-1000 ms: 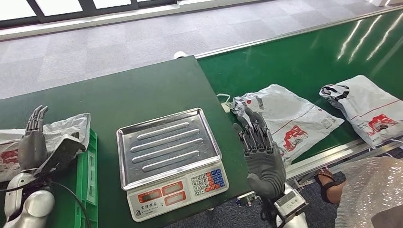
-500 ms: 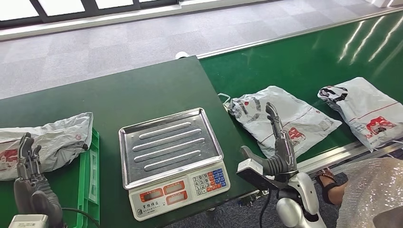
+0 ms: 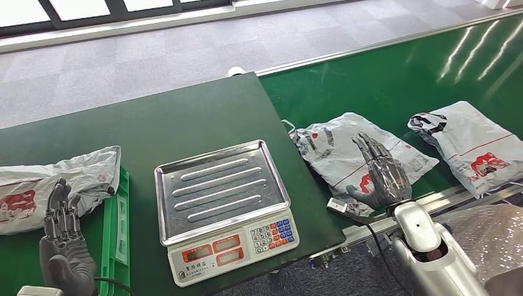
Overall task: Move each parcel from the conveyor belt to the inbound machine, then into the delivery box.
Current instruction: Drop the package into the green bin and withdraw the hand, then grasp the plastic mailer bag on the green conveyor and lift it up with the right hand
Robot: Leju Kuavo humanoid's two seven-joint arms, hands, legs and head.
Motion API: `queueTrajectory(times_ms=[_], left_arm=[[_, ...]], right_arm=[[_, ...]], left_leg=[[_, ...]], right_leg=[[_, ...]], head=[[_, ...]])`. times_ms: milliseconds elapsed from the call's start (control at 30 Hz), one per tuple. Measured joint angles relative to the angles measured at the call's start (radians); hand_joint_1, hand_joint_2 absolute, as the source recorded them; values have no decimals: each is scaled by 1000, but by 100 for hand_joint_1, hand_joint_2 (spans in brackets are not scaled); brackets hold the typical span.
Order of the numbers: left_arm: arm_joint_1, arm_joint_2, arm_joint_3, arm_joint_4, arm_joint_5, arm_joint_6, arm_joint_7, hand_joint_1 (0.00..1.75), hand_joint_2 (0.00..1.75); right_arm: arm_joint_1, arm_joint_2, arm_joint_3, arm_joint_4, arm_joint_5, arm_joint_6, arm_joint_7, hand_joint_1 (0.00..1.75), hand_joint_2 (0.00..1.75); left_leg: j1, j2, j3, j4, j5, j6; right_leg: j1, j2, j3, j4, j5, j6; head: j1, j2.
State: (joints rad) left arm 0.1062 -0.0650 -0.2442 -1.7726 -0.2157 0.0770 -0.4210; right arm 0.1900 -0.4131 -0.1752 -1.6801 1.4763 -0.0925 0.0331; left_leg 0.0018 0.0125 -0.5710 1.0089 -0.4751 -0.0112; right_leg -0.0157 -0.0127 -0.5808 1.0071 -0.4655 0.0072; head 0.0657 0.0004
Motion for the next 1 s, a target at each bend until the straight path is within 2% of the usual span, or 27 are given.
queueTrajectory(times_ms=[167, 300, 600, 900, 1000], left_arm=[[0, -1, -3, 24, 1, 2, 4, 0, 0], [-1, -1, -8, 40, 3, 5, 5, 0, 0], [-3, -1, -20, 69, 16, 5, 5, 0, 0], [-4, 5, -24, 85, 19, 4, 5, 0, 0], [-5, 12, -25, 89, 21, 6, 5, 0, 0]], right_arm=[[-26, -193, -4, 119, -35, 170, 25, 0, 175], [-39, -282, -9, 181, -52, 200, 19, 0, 175], [-50, -369, -9, 273, -111, 241, 19, 0, 175], [-51, -394, -8, 305, -154, 261, 2, 0, 175], [-88, -396, 4, 341, -181, 260, -25, 0, 175]], left_leg=[[-3, -1, 4, 1, 1, 2], [-3, 0, 4, 1, 0, 3], [-3, 0, 4, 1, 0, 4], [-3, 0, 4, 1, 0, 4], [-3, 1, -2, 1, -1, 4]], right_leg=[[-3, 0, -1, 0, 1, 3], [-3, 0, -1, 0, 1, 3], [-3, 0, -1, 0, 1, 4], [-3, 0, -1, 0, 1, 4], [-3, 1, -1, 0, 1, 4]], head=[[0, 0], [0, 0], [0, 0], [0, 0], [0, 0]])
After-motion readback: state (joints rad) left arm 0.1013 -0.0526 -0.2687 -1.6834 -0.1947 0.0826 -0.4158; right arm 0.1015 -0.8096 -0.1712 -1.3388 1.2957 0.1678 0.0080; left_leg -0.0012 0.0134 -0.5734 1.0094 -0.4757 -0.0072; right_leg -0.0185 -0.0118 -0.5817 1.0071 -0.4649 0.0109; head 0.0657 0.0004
